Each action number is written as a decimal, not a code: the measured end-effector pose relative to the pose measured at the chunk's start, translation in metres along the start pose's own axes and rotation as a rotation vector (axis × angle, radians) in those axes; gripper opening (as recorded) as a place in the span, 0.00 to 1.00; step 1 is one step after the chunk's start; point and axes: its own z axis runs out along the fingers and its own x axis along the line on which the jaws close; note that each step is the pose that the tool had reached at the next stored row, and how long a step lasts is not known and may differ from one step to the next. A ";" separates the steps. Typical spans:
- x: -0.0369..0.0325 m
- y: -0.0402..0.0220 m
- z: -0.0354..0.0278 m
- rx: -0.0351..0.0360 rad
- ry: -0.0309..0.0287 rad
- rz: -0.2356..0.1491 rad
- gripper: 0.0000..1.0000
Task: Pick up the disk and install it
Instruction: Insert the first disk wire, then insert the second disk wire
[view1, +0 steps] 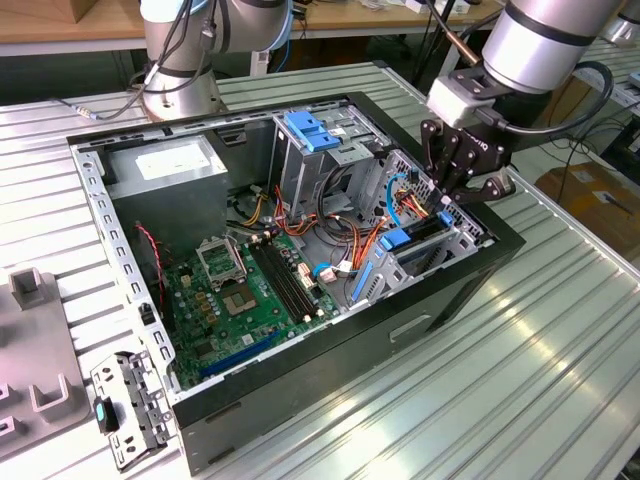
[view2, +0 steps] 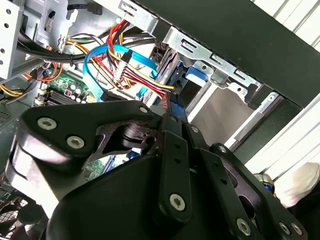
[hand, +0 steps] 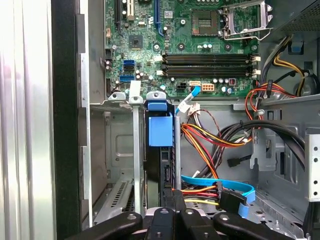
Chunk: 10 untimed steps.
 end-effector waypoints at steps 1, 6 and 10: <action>0.0000 0.0000 -0.0004 0.0000 0.0001 0.000 0.11; 0.0000 0.0000 -0.0011 0.0000 0.0000 0.000 0.11; 0.0000 0.0000 -0.0016 0.0000 0.0000 0.000 0.11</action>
